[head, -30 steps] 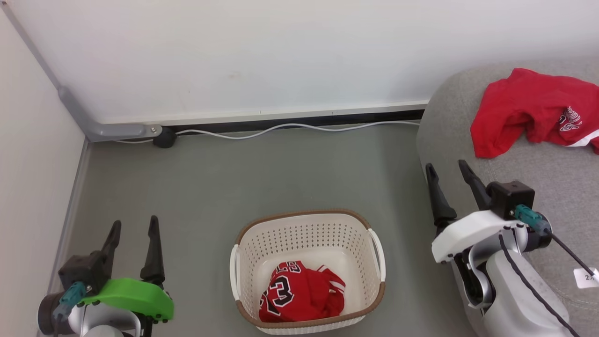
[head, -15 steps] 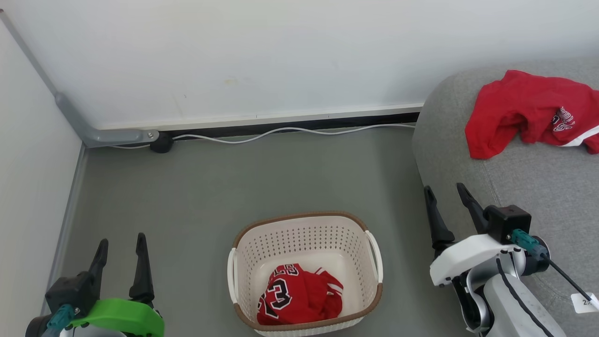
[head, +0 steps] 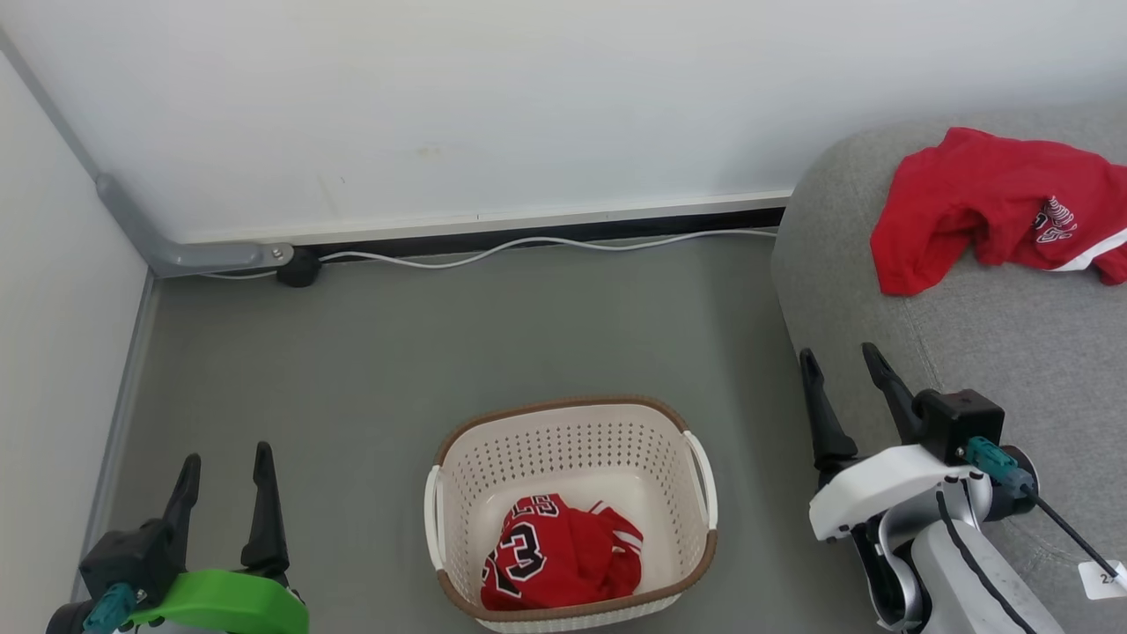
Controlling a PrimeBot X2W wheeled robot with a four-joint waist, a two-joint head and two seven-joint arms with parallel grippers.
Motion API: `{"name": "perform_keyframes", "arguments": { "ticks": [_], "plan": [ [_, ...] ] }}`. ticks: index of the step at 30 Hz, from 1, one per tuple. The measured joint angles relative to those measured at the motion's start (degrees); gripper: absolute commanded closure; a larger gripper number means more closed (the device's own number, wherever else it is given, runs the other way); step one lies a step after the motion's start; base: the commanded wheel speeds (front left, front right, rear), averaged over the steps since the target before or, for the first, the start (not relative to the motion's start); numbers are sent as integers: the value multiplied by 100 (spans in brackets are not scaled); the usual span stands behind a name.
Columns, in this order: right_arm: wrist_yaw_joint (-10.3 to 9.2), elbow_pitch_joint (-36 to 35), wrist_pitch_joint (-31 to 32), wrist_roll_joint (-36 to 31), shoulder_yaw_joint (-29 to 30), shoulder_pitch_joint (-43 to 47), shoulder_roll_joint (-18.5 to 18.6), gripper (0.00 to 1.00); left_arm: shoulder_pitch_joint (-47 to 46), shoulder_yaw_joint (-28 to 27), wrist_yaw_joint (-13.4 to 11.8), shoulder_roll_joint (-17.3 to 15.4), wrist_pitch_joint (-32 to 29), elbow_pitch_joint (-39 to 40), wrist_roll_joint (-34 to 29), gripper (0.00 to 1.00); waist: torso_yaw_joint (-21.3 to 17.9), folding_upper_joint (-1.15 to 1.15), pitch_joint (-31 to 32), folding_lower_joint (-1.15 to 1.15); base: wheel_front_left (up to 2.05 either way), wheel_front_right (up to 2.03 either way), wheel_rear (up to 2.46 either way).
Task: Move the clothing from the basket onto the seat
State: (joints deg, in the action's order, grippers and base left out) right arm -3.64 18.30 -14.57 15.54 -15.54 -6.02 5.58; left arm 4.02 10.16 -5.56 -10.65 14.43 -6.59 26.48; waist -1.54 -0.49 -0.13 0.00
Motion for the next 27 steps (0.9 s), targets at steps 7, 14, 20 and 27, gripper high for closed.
{"name": "perform_keyframes", "arguments": {
  "ticks": [7,14,20,27],
  "plan": [
    [-5,-153,0,-47,9,42,2,0,16,-66,0,23,0,136,-30,0,-20,0,-116,0,0,0,0],
    [-8,-280,0,-87,12,41,29,0,17,-86,1,36,0,233,-57,0,-47,0,-298,0,0,0,0],
    [-9,-437,0,-107,55,-18,77,0,9,19,62,33,0,310,-274,0,-80,0,-538,0,0,0,0],
    [-51,-686,0,-119,148,-411,75,0,-251,277,198,23,-1,355,-363,0,-133,0,-902,0,0,0,0]
  ]
}}
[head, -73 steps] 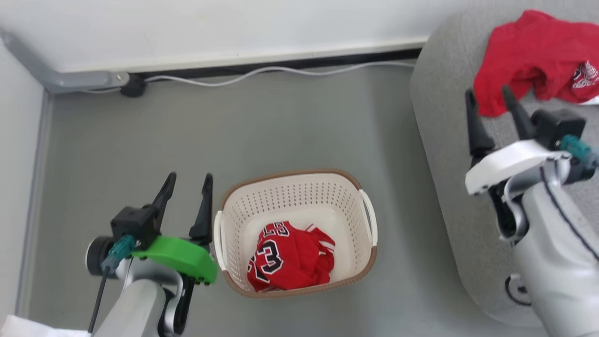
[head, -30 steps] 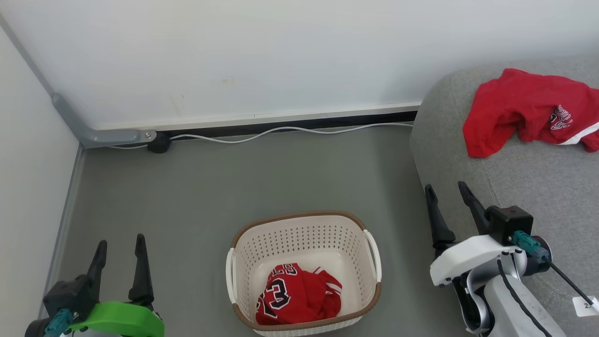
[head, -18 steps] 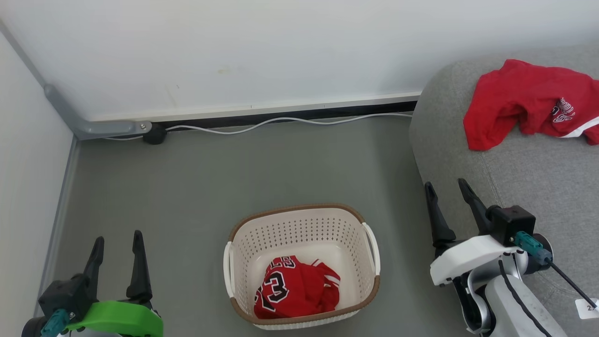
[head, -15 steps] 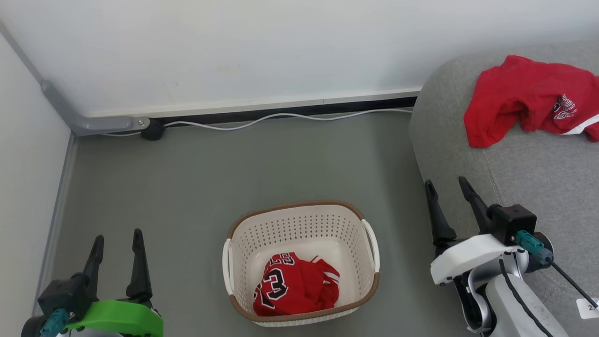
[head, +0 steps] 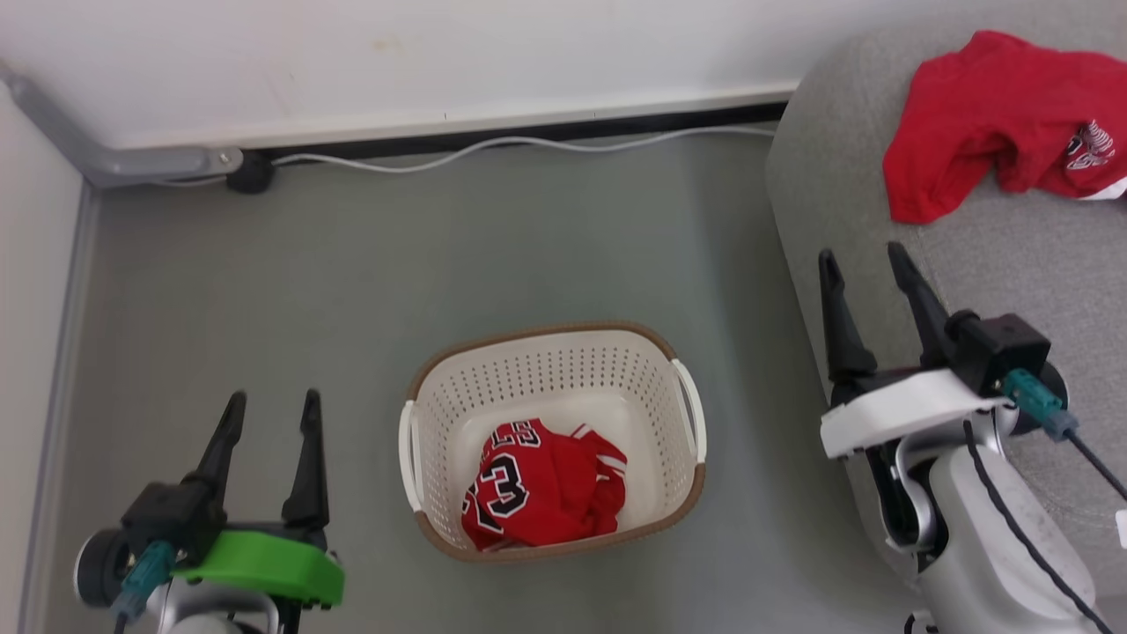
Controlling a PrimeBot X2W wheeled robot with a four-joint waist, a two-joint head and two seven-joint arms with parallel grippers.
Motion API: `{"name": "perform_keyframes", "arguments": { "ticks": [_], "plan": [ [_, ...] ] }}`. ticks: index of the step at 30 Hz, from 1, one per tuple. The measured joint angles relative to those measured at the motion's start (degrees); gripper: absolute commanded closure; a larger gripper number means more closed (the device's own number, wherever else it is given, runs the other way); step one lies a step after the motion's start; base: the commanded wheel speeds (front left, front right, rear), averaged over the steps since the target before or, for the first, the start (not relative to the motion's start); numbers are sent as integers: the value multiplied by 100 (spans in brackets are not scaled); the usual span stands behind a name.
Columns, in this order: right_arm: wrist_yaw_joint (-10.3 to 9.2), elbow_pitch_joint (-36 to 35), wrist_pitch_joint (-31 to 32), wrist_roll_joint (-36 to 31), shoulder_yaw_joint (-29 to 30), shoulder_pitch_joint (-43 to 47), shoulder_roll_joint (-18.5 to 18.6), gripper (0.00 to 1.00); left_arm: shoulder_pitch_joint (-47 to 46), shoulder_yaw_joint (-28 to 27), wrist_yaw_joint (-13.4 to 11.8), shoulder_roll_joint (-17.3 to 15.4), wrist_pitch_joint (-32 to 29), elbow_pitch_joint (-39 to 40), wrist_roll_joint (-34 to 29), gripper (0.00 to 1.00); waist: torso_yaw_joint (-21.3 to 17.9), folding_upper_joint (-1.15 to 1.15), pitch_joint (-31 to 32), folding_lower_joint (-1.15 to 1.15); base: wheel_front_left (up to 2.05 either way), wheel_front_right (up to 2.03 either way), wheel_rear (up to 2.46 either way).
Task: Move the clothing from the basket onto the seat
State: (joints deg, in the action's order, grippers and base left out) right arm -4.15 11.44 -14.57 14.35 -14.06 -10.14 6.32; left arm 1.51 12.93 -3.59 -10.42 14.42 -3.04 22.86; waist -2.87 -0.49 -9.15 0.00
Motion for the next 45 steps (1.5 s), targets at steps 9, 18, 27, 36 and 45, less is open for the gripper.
{"name": "perform_keyframes", "arguments": {
  "ticks": [9,18,27,36,45],
  "plan": [
    [-52,-247,-1,-42,140,-593,9,0,-747,437,212,33,-188,-164,-276,0,-118,0,-671,0,0,0,0],
    [-58,-533,-1,-48,290,-1178,-8,0,-1346,905,394,109,-490,-510,-566,0,-277,0,-1381,1,0,0,0],
    [-109,-742,-1,-55,421,-1770,-13,0,-2020,1183,519,226,-822,-993,-723,0,-452,0,-2108,1,0,0,0],
    [-110,-998,-2,-53,532,-2424,-85,0,-2610,1335,661,246,-1084,-1391,-956,0,-635,0,-2841,1,0,0,0],
    [-110,-1216,-3,-53,559,-3169,-116,0,-3214,1363,758,187,-1336,-1685,-1057,0,-837,0,-3660,2,0,0,0]
  ]
}}
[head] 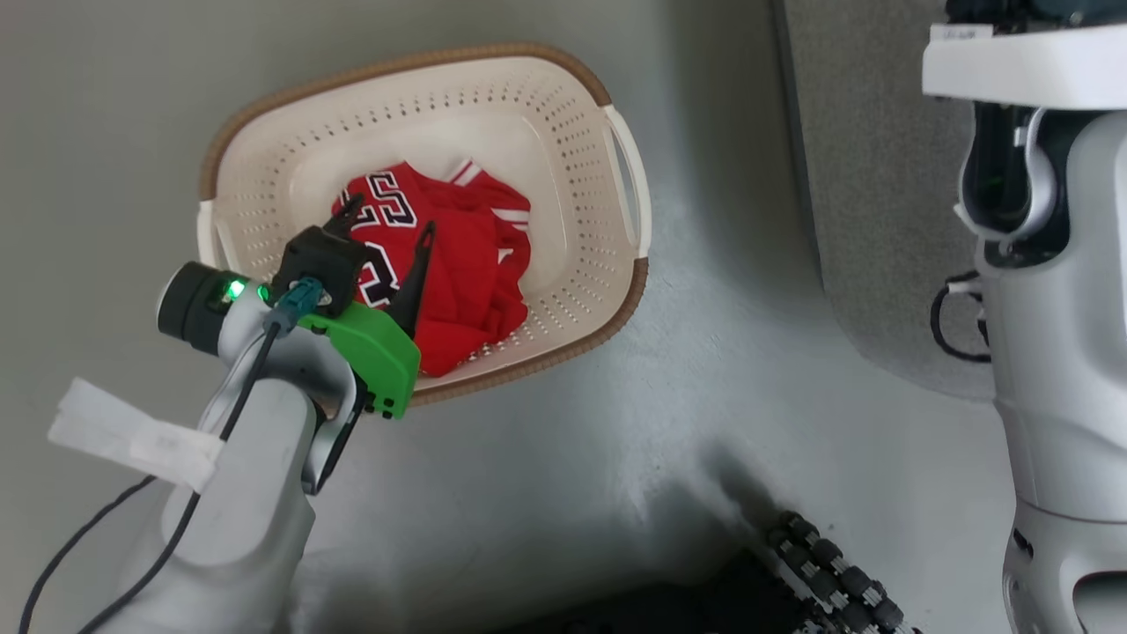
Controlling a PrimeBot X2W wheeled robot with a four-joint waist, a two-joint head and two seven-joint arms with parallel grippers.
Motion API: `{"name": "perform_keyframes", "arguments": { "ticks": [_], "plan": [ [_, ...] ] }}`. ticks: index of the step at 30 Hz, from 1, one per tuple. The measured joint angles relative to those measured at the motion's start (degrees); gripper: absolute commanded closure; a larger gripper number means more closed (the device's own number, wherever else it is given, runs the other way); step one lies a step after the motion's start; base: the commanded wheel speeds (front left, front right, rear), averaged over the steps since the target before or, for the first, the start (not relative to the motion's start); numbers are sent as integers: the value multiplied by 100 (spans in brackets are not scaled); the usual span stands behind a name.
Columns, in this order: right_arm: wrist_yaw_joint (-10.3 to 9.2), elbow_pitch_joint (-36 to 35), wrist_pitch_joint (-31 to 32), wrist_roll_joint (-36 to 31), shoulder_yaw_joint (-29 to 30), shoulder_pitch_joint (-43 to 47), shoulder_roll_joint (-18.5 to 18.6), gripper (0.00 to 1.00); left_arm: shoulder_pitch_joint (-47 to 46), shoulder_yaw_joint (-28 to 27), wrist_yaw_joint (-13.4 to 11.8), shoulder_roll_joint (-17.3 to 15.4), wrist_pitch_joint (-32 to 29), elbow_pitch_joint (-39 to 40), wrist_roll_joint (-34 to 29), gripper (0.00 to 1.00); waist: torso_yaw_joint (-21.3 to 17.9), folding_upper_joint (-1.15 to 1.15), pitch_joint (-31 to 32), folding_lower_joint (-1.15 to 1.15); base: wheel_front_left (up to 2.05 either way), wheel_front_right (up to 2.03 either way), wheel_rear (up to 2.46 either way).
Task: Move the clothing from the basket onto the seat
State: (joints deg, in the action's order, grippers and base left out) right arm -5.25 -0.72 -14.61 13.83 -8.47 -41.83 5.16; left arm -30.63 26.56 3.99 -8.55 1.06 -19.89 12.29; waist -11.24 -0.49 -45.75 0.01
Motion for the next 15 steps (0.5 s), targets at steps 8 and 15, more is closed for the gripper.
{"name": "perform_keyframes", "arguments": {
  "ticks": [8,15],
  "plan": [
    [0,-10,0,-31,-19,-381,-56,0,-342,132,62,-7,0,-305,-70,0,-153,0,-534,0,0,0,0],
    [10,-12,0,-79,-118,-656,-78,0,-552,208,111,-7,-31,-589,-205,0,-272,0,-781,0,0,0,0]
  ]
}}
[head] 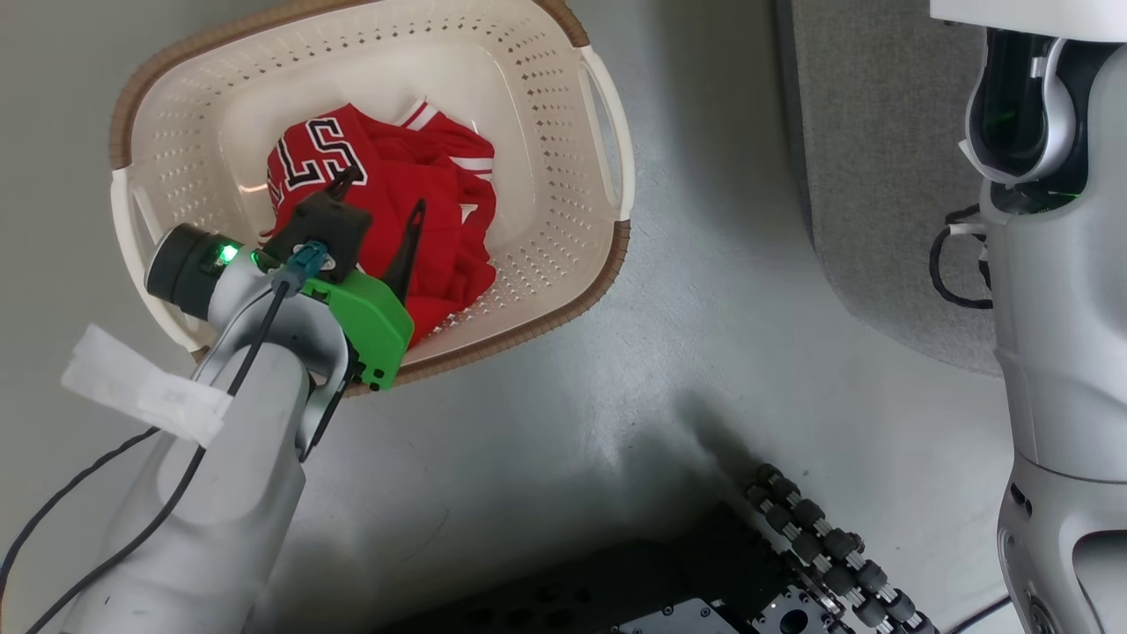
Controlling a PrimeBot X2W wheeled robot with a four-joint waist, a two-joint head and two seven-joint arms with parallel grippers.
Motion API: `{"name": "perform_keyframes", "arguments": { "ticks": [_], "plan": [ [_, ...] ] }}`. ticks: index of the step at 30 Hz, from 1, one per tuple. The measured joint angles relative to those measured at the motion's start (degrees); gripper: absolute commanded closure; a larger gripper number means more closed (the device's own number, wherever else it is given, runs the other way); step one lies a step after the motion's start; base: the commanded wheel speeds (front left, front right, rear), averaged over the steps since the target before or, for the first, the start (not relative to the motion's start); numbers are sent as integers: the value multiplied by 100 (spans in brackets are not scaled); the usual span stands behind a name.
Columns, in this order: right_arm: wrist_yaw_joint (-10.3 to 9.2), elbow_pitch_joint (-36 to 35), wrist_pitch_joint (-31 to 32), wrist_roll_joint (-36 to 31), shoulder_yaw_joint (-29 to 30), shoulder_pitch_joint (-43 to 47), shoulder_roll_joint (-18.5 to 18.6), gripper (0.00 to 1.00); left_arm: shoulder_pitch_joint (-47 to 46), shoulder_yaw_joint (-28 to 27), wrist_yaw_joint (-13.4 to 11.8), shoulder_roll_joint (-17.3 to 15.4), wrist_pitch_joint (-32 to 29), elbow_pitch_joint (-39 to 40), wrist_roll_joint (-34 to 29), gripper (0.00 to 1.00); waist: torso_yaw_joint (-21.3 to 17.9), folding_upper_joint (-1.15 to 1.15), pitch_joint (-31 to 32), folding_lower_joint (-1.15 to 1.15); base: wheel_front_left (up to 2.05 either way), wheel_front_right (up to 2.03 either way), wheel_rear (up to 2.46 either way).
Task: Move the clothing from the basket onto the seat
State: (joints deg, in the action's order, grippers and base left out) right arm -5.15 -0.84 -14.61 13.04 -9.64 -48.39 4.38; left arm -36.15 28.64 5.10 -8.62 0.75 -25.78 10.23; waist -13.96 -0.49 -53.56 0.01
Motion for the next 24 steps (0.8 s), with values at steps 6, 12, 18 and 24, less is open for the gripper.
{"name": "perform_keyframes", "arguments": {
  "ticks": [6,12,18,24],
  "plan": [
    [8,3,0,2,-81,-124,-38,0,-127,3,0,-54,-121,-231,-42,0,-71,0,-150,0,0,0,0],
    [8,36,0,21,-121,-163,-66,0,-270,-25,1,-122,-130,-438,-44,0,-144,0,-286,0,0,0,0],
    [8,82,0,47,-127,-166,-80,0,-392,-49,-2,-181,-170,-686,-136,0,-225,0,-392,0,0,0,0],
    [8,125,0,55,-131,-166,-83,0,-463,-54,-9,-220,-163,-834,-156,0,-265,0,-432,0,0,0,0]
  ]
}}
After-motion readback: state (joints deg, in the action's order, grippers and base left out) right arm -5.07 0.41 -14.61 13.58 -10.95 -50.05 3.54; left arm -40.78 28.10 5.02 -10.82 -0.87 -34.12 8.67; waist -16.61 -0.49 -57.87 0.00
